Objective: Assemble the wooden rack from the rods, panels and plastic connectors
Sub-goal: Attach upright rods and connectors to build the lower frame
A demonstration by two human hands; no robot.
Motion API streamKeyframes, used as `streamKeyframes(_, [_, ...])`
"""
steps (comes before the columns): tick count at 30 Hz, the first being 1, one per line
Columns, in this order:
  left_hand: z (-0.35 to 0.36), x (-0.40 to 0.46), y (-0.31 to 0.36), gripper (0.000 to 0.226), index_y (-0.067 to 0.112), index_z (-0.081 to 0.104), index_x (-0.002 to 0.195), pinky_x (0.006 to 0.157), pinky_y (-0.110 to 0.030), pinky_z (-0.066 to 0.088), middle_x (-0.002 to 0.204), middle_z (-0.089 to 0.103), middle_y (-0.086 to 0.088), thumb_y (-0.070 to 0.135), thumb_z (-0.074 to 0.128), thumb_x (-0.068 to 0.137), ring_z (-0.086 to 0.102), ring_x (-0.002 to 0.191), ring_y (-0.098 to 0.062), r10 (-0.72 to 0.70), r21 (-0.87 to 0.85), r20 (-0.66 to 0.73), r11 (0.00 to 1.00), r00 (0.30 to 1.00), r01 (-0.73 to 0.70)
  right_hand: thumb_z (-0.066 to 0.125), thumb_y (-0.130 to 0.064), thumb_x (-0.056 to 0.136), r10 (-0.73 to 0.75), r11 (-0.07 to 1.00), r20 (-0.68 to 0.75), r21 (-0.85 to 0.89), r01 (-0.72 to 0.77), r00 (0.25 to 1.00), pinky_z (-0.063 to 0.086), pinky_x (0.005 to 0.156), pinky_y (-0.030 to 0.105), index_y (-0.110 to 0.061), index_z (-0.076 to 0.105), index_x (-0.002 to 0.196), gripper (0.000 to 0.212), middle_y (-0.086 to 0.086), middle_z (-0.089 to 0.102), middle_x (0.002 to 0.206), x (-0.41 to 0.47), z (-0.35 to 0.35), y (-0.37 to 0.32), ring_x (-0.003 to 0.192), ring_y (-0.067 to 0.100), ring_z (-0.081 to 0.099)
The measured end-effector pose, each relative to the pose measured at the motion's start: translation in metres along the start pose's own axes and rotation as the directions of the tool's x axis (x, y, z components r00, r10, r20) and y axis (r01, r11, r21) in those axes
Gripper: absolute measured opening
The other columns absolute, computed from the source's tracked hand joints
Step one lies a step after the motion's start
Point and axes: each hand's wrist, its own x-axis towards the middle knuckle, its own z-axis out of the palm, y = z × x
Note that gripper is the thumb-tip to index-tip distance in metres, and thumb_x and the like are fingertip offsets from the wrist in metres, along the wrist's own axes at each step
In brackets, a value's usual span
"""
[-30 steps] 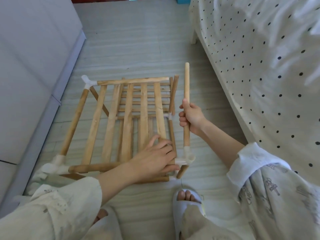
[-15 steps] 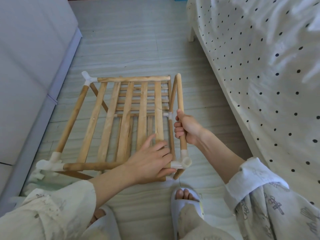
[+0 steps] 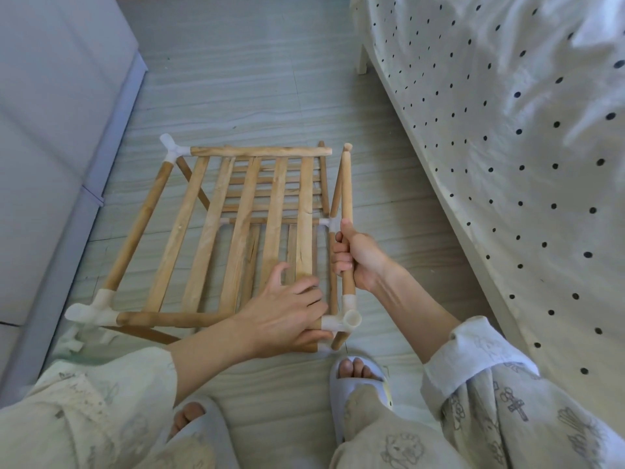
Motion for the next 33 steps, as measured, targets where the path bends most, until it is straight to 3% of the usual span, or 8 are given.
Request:
streamKeyframes(7, [-0.011, 0.028, 0.005, 0.045, 0.015, 0.053, 0.102, 0.102, -0.041, 0.023, 0.116, 0.051, 0.002, 0.054, 0.032, 0.093, 0.03, 0.129, -0.014, -0.248, -0.271, 0.296, 0.905, 0.923, 0.33, 0.036, -0.024, 0.1, -0.128, 0.787, -0.057, -0.613, 0.067, 0.99, 0.044, 0.061, 0.028, -0.009, 0.05, 0.11, 0.023, 0.004, 0.051, 0.079, -0.009, 0.01, -0.026, 0.073, 0.018, 0.05])
streamKeyframes(11, [-0.019, 0.042, -0.014, 0.013, 0.017, 0.049, 0.097, 0.094, -0.038, 0.04, 0.104, 0.048, 0.001, 0.03, 0.047, 0.095, 0.046, 0.101, -0.014, -0.487, -0.704, 0.188, 0.538, 0.853, 0.463, 0.045, -0.032, 0.096, -0.147, 0.59, -0.083, -0.807, 0.02, 0.986, 0.043, 0.071, 0.03, -0.01, 0.055, 0.107, 0.026, 0.007, 0.056, 0.098, -0.031, 0.001, -0.028, 0.088, 0.021, 0.053])
streamKeyframes(16, [-0.027, 0.011, -0.062, 0.042, 0.018, 0.044, 0.129, 0.105, -0.035, 0.035, 0.134, 0.037, 0.003, 0.001, 0.041, 0.091, 0.039, 0.126, -0.017, -0.529, -0.417, 0.27, 0.689, 0.804, 0.593, 0.053, -0.018, 0.093, -0.095, 0.464, -0.057, -0.886, -0.007, 0.994, 0.053, 0.081, 0.033, -0.017, 0.045, 0.112, 0.02, 0.003, 0.05, 0.105, -0.053, -0.014, -0.017, 0.098, 0.021, 0.052])
streamKeyframes(19, [-0.028, -0.025, -0.082, 0.053, 0.019, 0.032, 0.142, 0.114, -0.037, 0.021, 0.152, 0.021, 0.001, 0.003, 0.039, 0.092, 0.02, 0.141, -0.021, -0.462, -0.163, 0.388, 0.817, 0.797, 0.553, 0.056, -0.007, 0.091, -0.102, 0.561, -0.033, -0.827, 0.03, 0.994, 0.056, 0.081, 0.032, -0.004, 0.048, 0.122, 0.032, 0.008, 0.05, 0.103, -0.054, -0.015, -0.019, 0.094, 0.023, 0.058])
streamKeyframes(24, [-0.035, -0.048, -0.078, 0.052, 0.03, 0.008, 0.149, 0.118, -0.04, 0.01, 0.158, -0.01, 0.005, 0.03, 0.028, 0.101, 0.011, 0.145, -0.019, -0.374, -0.113, 0.521, 0.861, 0.767, 0.496, 0.052, -0.01, 0.092, -0.489, 0.373, -0.096, -0.921, 0.109, 0.867, 0.045, 0.09, 0.03, -0.012, 0.045, 0.137, 0.046, 0.017, 0.05, 0.13, -0.038, -0.018, -0.043, 0.107, 0.03, 0.056])
streamKeyframes(28, [-0.037, -0.033, -0.057, 0.052, 0.026, 0.018, 0.148, 0.109, -0.032, 0.031, 0.158, -0.004, -0.004, 0.032, 0.034, 0.099, 0.031, 0.138, -0.027, -0.301, -0.185, 0.511, 0.876, 0.805, 0.445, 0.06, -0.036, 0.088, -0.517, 0.708, -0.398, -0.696, 0.117, 0.758, 0.039, 0.098, 0.038, -0.007, 0.025, 0.144, 0.072, 0.017, 0.031, 0.142, -0.022, -0.009, -0.048, 0.126, 0.032, 0.04])
streamKeyframes(31, [-0.039, -0.033, -0.06, 0.046, 0.019, 0.034, 0.141, 0.101, -0.036, 0.039, 0.151, 0.023, -0.007, 0.025, 0.042, 0.097, 0.04, 0.129, -0.027, -0.286, -0.217, 0.396, 0.894, 0.872, 0.392, 0.054, -0.043, 0.089, -0.238, 0.867, -0.428, -0.498, -0.008, 0.872, 0.049, 0.091, 0.045, -0.006, 0.048, 0.122, 0.05, 0.014, 0.055, 0.115, -0.019, 0.005, -0.037, 0.108, 0.03, 0.053])
streamKeyframes(33, [-0.042, -0.039, -0.069, 0.039, 0.016, 0.041, 0.132, 0.091, -0.039, 0.044, 0.137, 0.034, -0.008, 0.027, 0.043, 0.096, 0.045, 0.12, -0.029, -0.372, -0.15, 0.339, 0.885, 0.864, 0.44, 0.054, -0.027, 0.091, -0.213, 0.793, -0.314, -0.608, -0.023, 0.925, 0.051, 0.089, 0.042, -0.005, 0.053, 0.12, 0.037, 0.012, 0.059, 0.111, -0.021, 0.015, -0.02, 0.102, 0.028, 0.057])
